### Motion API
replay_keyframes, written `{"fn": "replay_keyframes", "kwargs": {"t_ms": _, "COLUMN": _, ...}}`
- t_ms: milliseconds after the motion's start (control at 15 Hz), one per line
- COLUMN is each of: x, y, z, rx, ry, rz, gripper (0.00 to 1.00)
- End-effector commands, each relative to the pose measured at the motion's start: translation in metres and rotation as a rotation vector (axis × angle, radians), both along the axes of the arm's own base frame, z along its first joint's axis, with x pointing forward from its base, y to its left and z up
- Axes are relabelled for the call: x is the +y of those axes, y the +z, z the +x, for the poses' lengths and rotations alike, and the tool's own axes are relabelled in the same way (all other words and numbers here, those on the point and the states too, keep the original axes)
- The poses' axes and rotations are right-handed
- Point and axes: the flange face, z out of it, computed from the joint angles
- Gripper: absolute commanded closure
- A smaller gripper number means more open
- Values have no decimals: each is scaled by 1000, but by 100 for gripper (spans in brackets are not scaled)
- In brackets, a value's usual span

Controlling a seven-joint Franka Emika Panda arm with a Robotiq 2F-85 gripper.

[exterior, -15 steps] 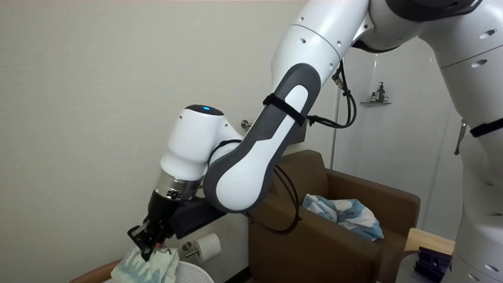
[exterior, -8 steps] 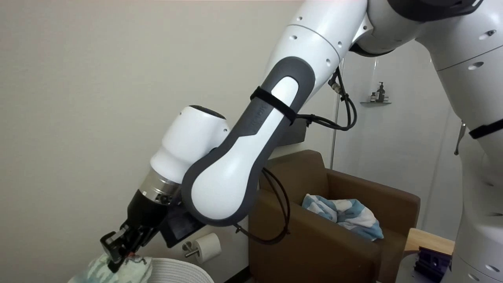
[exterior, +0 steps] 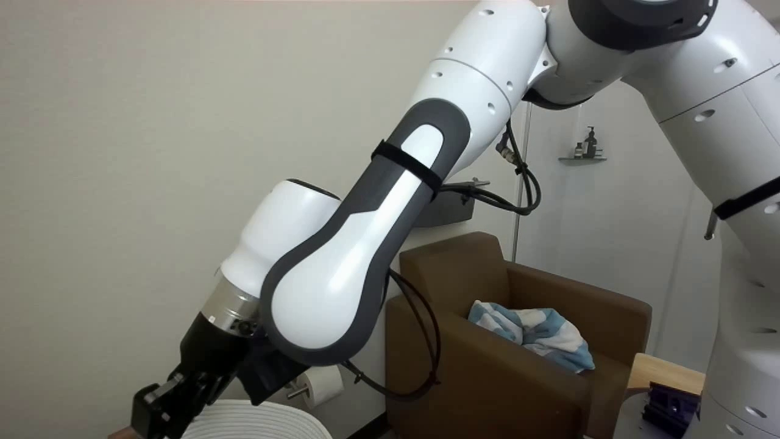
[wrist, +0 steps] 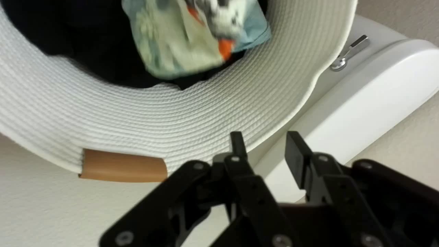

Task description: Put the towels in the laundry hamper

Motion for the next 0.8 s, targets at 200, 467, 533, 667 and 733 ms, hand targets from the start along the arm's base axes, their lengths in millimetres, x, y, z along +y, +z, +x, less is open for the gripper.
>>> {"fn": "replay_keyframes", "kwargs": {"t_ms": 200, "x": -94, "y": 59, "z": 57, "rx": -193, "ry": -171, "rz": -135, "gripper": 14}}
{"fn": "replay_keyframes", "kwargs": {"t_ms": 467, "x": -179, "y": 99, "z": 96, "rx": -317, "ry": -288, "rz": -257, "gripper": 0}}
{"fn": "replay_keyframes", "kwargs": {"t_ms": 533, "x": -201, "y": 106, "z": 105, "rx": -335, "ry": -324, "rz": -297, "gripper": 0}}
{"fn": "replay_keyframes", "kwargs": {"t_ms": 667, "x": -245, "y": 114, "z": 116, "rx": -347, "ry": -406, "rz": -381, "gripper": 0}}
{"fn": "replay_keyframes", "kwargs": {"t_ms": 733, "x": -270, "y": 117, "z": 117, "rx": -345, "ry": -451, "rz": -421, "gripper": 0}}
